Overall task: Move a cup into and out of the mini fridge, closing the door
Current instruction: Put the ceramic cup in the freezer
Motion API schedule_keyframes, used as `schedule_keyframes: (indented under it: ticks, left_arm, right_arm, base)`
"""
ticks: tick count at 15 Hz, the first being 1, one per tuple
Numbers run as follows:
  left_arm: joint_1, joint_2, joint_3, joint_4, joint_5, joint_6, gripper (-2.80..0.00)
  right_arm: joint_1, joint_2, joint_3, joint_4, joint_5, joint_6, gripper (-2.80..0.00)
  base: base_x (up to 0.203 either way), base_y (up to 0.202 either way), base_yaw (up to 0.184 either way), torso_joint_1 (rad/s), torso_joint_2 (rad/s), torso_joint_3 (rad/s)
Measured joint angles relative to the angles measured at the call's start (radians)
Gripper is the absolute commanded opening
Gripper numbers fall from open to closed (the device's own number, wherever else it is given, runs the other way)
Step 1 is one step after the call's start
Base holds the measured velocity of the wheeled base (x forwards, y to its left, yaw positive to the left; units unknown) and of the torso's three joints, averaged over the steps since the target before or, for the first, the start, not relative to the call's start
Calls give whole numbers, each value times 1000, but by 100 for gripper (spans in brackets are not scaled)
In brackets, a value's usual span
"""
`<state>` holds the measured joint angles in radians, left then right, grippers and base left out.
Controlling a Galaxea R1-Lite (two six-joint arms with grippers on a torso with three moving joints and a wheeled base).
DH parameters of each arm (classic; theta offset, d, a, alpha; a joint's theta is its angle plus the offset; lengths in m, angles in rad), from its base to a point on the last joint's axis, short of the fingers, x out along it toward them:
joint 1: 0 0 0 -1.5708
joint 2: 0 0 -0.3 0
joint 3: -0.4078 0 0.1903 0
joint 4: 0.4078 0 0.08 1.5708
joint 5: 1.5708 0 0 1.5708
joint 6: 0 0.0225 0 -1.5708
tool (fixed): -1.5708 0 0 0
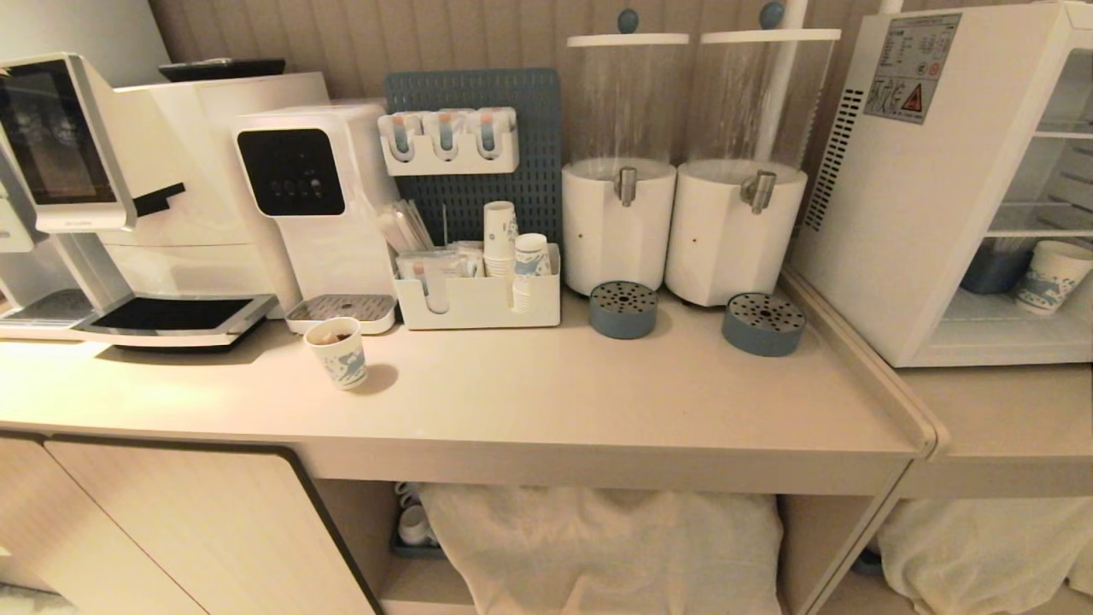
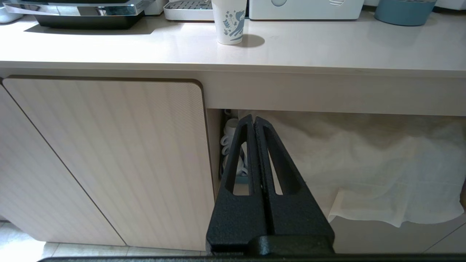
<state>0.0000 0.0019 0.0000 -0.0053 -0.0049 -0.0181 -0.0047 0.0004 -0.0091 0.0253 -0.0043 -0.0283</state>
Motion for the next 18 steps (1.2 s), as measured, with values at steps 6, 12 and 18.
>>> schedule_keyframes:
  ticks: [6, 12, 18]
  left_arm:
    - [0, 0, 0, 1, 1, 6, -280]
    - [0, 0, 0, 3, 0, 5, -280]
    - [0, 0, 0, 3, 0, 5, -280]
  right_arm:
    - [0, 1, -2, 2, 0, 1, -280]
    - [0, 1, -2, 2, 0, 1, -280]
    - [0, 1, -2, 3, 0, 1, -280]
  base:
    - [-1, -91, -2, 2, 0, 2]
    - [0, -191, -8, 2, 0, 2]
    - [0, -192, -8, 2, 2, 3]
